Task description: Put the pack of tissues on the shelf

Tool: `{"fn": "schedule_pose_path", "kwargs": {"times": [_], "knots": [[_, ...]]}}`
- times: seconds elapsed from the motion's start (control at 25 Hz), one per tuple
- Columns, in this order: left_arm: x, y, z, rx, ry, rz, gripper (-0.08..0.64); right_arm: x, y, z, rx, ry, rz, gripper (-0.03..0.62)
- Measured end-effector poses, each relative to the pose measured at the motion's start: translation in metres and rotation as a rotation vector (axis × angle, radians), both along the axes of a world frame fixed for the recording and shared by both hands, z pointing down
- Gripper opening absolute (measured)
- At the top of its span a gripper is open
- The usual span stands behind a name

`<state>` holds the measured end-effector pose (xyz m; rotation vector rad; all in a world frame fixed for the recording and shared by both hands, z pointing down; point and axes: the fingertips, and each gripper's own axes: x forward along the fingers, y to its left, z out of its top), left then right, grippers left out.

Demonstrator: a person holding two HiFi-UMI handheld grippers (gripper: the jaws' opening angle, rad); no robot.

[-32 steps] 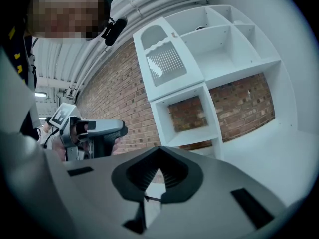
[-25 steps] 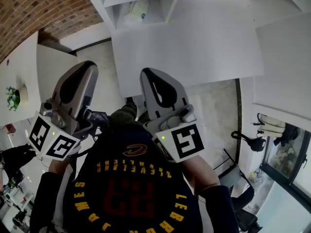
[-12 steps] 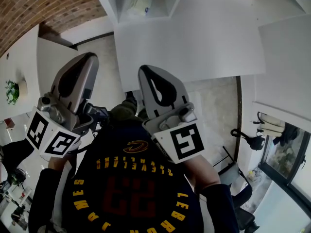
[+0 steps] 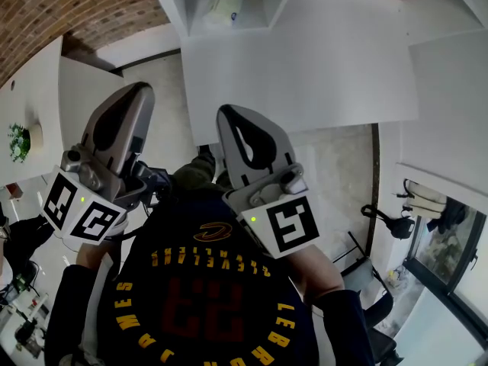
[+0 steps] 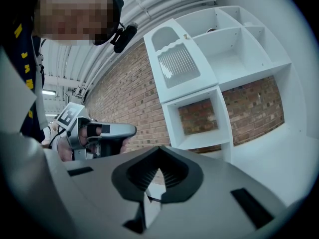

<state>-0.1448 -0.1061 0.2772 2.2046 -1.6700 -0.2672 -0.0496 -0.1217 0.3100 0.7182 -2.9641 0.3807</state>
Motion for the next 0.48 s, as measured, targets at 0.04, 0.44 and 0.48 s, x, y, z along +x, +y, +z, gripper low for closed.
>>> {"fn": "schedule_pose_path", "kwargs": {"times": [0.04,0.44,0.48], "knots": [[0.0002,-0.0004,0.0006,-0.002,-0.001,0.001,0.003,-0.0002,-0.0001,-0.0001,0.0,-0.001,-0.001,-0.005],[0.0027,-0.007,0.0027,-0.011,-0.002,0.006,0.003,0.0016,-0.0019,0.0002,-0.002,-0.004,-0.002,-0.005],[0.0035,-0.0073,0.0026,-0.012,-0.003,0.008,0.003,0.0019,-0.0019,0.0004,-0.003,-0.003,0.0,-0.005]]}}
